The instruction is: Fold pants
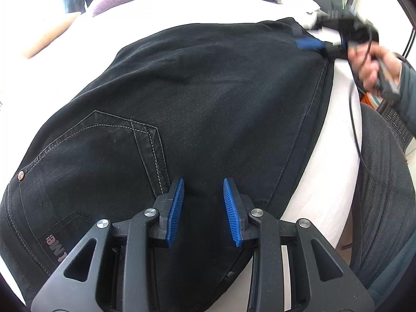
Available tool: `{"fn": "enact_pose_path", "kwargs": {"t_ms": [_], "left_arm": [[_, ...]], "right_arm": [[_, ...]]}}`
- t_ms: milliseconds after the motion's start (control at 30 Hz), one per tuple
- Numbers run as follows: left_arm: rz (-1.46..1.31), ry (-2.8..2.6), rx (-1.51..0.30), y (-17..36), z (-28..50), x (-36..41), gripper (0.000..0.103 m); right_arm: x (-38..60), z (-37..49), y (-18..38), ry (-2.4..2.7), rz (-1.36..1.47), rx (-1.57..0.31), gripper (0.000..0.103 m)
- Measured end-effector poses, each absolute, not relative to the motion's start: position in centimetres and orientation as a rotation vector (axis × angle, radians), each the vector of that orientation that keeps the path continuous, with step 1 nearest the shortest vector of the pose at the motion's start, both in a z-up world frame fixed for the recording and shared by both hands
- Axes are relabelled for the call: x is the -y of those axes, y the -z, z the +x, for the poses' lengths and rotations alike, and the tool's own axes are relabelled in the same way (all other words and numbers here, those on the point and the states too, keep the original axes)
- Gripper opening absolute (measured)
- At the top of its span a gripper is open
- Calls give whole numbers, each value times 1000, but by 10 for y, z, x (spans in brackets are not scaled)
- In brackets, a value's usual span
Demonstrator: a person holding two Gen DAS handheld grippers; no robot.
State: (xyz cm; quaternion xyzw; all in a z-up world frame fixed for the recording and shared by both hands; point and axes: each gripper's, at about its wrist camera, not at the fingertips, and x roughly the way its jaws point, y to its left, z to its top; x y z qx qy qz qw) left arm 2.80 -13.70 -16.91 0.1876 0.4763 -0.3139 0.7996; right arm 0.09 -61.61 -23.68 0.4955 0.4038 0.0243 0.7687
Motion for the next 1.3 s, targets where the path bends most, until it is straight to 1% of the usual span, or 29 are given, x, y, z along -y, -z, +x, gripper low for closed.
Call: {"fn": "enact_pose_path", "kwargs": {"t_ms": [33,67,167,267,300,333,400,433,467,633,833,1033,1067,1100,1133,1200,1300], "left_arm": [[404,674,-1022,169,26,137,30],[402,675,-1021,169,24,135,30],[382,677,-1019,170,19,131,30],[387,674,-1015,171,15,129,30],[390,670,-1015,170,15,128,30],[394,666,-1014,169,14,129,30],[391,664,-1009,165,13,130,30],[384,668,-1009,164,12,129,30],[378,669,-1010,166,12,127,30],[371,670,-1014,167,10,124,30],[362,677,-1020,166,14,122,31],[362,681,-1019,165,17,118,31],[363,680,-1019,165,17,118,31],[363,681,-1019,165,17,118,31],[363,682,-1020,165,17,118,31],[366,683,-1021,165,18,119,31],[374,684,-1024,165,19,121,31]], "right_arm": [[629,-12,251,-10,1132,-879,0],[639,-25,256,3,1184,-842,0],[662,-57,245,111,1135,-805,0],[676,-77,229,232,1084,-847,0],[673,-78,218,255,1055,-869,9],[664,-78,206,238,1038,-875,12],[646,-81,194,62,1103,-856,39],[633,-81,190,-8,1129,-858,43],[622,-83,188,-55,1145,-854,44],[583,-88,215,-159,1309,-935,44],[551,-83,238,-167,1335,-1038,44],[560,-79,246,-165,1361,-1008,43],[561,-84,247,-170,1357,-1001,34],[557,-76,247,-171,1347,-1000,15],[556,-72,247,-165,1338,-1004,8],[555,-73,245,-156,1324,-993,5],[555,-80,240,-143,1301,-971,4]]}}
